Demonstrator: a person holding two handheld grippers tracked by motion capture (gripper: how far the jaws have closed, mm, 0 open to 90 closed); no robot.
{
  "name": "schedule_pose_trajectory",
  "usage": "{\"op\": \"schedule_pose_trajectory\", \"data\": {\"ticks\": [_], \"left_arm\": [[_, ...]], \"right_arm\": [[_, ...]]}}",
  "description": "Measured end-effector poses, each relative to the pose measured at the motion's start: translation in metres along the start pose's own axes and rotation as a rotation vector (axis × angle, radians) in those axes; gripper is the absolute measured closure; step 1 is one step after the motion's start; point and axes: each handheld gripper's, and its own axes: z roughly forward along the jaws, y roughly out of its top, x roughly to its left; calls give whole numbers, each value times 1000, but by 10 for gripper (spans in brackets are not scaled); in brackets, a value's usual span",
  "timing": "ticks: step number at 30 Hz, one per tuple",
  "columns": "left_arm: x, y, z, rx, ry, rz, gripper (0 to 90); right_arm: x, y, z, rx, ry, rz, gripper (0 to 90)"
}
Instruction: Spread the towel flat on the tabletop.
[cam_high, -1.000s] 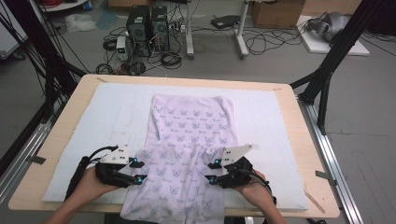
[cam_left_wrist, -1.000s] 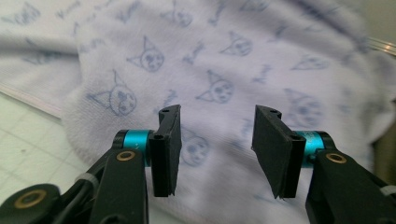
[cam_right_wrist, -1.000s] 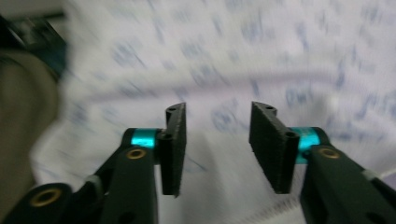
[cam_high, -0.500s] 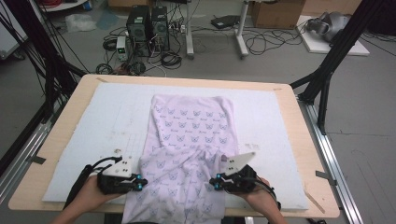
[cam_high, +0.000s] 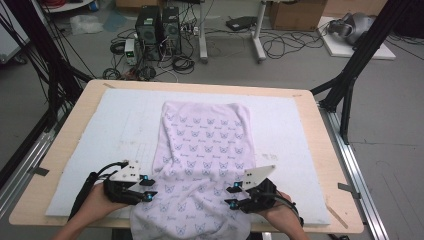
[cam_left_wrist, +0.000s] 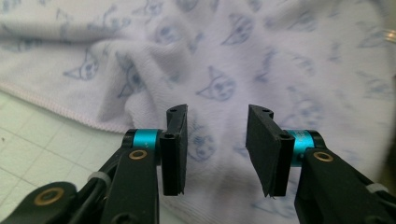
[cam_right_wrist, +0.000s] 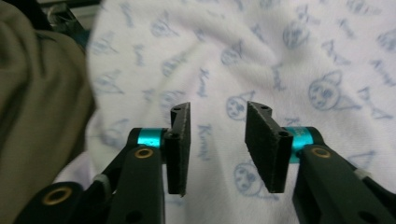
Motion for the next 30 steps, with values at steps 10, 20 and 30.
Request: {"op": "schedule_pose_trajectory", "data": {"ticks": [10,20,30], "left_arm": [[-22,-15,-19,-17,-39,28,873],[12,2,-22,-82,106,-50,647],[31,2,6,7,129,-66,881]], "right_arm": [[2,-9,15,37,28,13,569],[-31,-3,-7,-19,-95,67,569],[-23,-22,8,38,-48,55,641]]}}
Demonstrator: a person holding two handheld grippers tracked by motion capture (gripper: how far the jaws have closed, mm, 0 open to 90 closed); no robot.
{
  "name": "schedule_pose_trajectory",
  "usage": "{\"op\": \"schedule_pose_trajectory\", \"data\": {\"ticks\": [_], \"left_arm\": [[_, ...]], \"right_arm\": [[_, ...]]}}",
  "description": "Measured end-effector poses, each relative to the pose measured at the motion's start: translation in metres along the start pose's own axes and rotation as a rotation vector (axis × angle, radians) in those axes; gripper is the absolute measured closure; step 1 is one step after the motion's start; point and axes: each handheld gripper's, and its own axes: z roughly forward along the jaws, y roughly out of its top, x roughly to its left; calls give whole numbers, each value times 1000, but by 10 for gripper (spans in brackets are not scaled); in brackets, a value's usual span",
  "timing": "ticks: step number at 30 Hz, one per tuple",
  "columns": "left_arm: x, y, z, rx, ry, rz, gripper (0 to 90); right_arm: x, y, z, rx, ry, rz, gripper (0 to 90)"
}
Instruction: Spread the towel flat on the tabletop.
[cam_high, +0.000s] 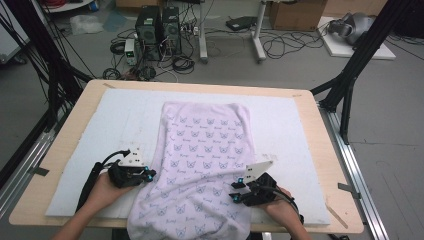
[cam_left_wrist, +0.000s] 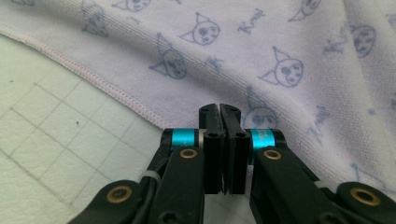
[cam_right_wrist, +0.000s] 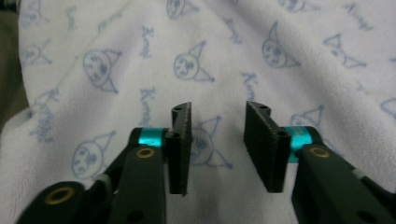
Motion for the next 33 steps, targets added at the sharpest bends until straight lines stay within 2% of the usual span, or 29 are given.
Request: {"op": "schedule_pose_trajectory", "data": {"ticks": [4,6,8,10,11,12,14,17,18,19,20,21,22,24,28,30,32,33], "left_arm": [[6,-8,-11,11,34,-28,887],[10,-15,-21,-6,40,-53,886],[10,-19,-27,-8,50,-55,887],[9,-19,-29,-2,67,-54,892],[8,-19,-29,-16,64,-71,813],[7,-18,-29,-25,40,-68,710],[1,-16,-26,-29,19,-45,703],[-3,-14,-15,-3,7,-31,680],[-3,-14,-11,-8,3,-36,684],[-1,-14,-11,-18,-8,-37,712],[0,-13,-10,-17,-11,-36,781],[0,-13,-10,-17,-1,-31,849],[0,-13,-10,-16,0,-30,874],[0,-14,-11,-18,5,-27,882],[3,-20,-16,-27,9,-50,885],[3,-21,-17,-30,5,-52,882],[3,-18,-17,-41,6,-58,866],[3,-16,-16,-49,6,-63,833]], "right_arm": [[-2,-1,-1,-5,4,16,665],[0,0,-2,-2,12,13,663],[5,1,-5,-23,31,14,655],[11,4,-4,-30,45,-12,645],[15,5,-4,-31,55,-17,638],[17,6,-3,-33,59,-23,632],[23,6,-2,-36,85,-30,630],[28,5,1,-6,85,-48,651],[29,4,3,10,92,-53,668],[31,2,4,3,79,-62,697],[32,0,4,-5,72,-60,746],[32,0,3,-7,87,-54,834],[31,-1,3,-5,104,-60,868],[33,0,3,-3,97,-77,879],[38,-6,-3,9,143,-74,882],[41,-9,-7,-2,162,-58,871],[38,-10,-12,-40,159,-26,789],[35,-9,-15,-61,149,-9,779]]}}
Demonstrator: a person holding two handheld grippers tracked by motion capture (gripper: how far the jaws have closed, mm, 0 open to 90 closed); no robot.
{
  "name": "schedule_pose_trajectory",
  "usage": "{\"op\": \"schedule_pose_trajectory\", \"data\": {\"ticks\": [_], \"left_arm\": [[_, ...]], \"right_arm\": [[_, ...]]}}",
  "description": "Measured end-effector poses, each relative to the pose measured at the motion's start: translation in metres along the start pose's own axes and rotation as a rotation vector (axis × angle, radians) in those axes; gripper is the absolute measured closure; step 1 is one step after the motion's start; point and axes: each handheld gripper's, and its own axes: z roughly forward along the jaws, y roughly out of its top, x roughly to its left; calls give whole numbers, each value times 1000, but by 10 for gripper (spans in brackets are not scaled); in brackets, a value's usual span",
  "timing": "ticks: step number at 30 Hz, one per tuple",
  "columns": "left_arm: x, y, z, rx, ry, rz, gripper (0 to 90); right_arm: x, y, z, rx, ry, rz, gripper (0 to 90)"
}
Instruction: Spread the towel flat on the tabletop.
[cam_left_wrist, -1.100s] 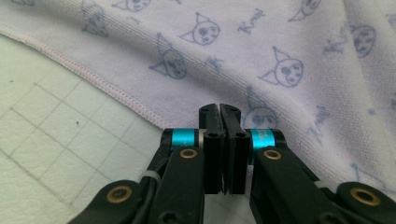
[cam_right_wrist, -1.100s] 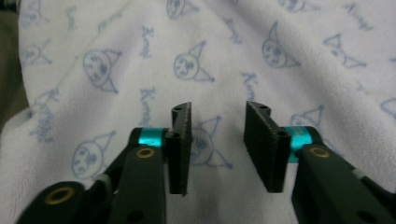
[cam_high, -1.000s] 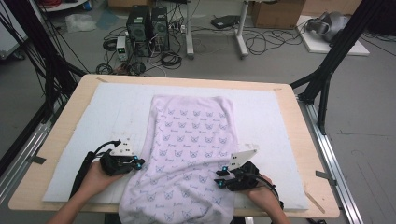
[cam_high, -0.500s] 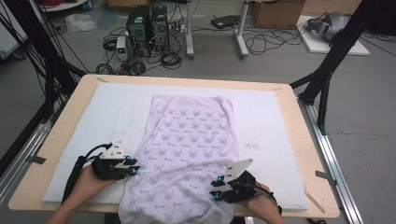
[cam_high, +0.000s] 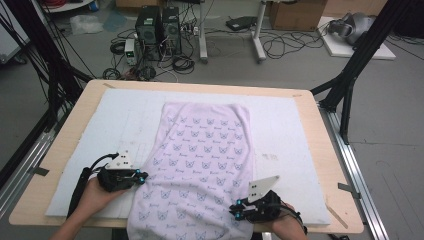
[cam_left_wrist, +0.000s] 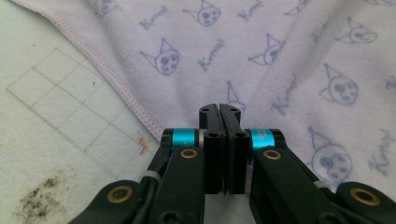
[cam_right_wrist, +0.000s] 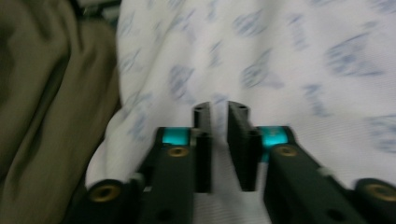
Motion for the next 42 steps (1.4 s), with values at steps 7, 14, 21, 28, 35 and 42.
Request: {"op": "schedule_pose_trajectory", "data": {"ticks": [7,14,21,28,35,42], "left_arm": [[7,11,-1,-67,8,-40,673],[18,19,7,-102,24,-70,590],[26,22,10,-131,40,-102,534],[30,25,11,-144,67,-119,470],[29,25,12,-131,69,-116,431],[30,24,11,-131,67,-118,425]], "right_arm": [[-30,11,-10,-71,-91,33,645],[-53,17,-12,-102,-141,73,553],[-76,22,-10,-109,-191,118,456],[-93,25,-9,-116,-220,154,395],[-104,26,-9,-129,-245,174,362],[-103,26,-7,-114,-250,176,339]]}}
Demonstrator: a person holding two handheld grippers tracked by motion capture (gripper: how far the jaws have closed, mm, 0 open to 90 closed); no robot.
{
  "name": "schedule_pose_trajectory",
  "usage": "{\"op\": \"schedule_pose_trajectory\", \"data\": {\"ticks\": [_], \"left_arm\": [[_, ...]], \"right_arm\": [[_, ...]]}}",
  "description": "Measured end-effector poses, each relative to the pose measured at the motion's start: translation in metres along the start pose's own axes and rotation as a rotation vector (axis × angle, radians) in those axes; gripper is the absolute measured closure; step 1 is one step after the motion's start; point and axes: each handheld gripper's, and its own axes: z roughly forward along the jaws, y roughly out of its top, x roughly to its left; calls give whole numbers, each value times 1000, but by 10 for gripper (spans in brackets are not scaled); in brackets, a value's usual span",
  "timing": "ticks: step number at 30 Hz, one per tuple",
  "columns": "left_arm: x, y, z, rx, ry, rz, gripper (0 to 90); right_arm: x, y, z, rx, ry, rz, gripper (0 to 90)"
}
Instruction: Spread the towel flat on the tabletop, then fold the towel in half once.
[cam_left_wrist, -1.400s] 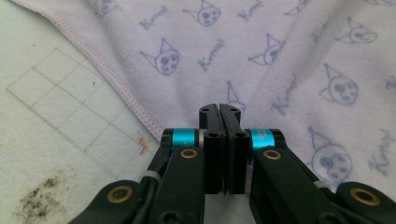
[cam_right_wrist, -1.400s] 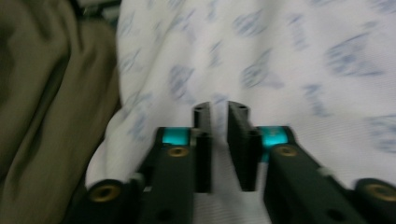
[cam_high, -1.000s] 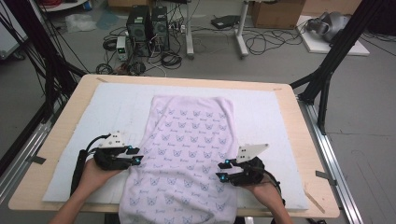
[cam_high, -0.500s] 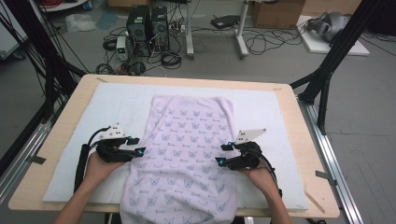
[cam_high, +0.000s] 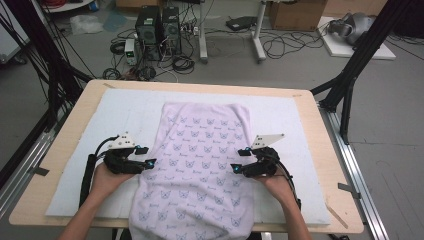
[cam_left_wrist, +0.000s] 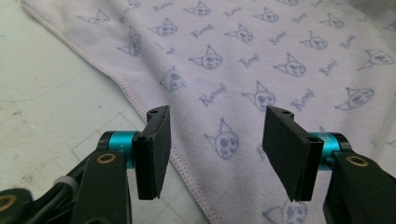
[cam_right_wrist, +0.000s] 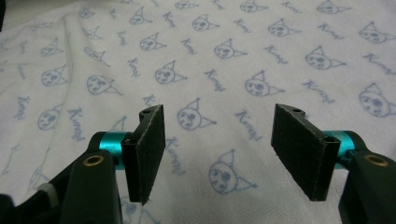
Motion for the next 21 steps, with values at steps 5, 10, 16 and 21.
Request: {"op": "schedule_pose_trajectory", "data": {"ticks": [5,10,16,21], "left_arm": [[0,0,0,3,1,4,428],[-1,0,-1,13,4,21,435],[1,3,-2,25,6,29,441],[9,12,-3,18,10,29,441]], "right_arm": [[1,0,2,18,1,-3,336],[2,0,2,18,-2,-18,336],[-2,6,-2,17,-8,-23,334],[-14,11,-6,20,-24,-14,334]]}}
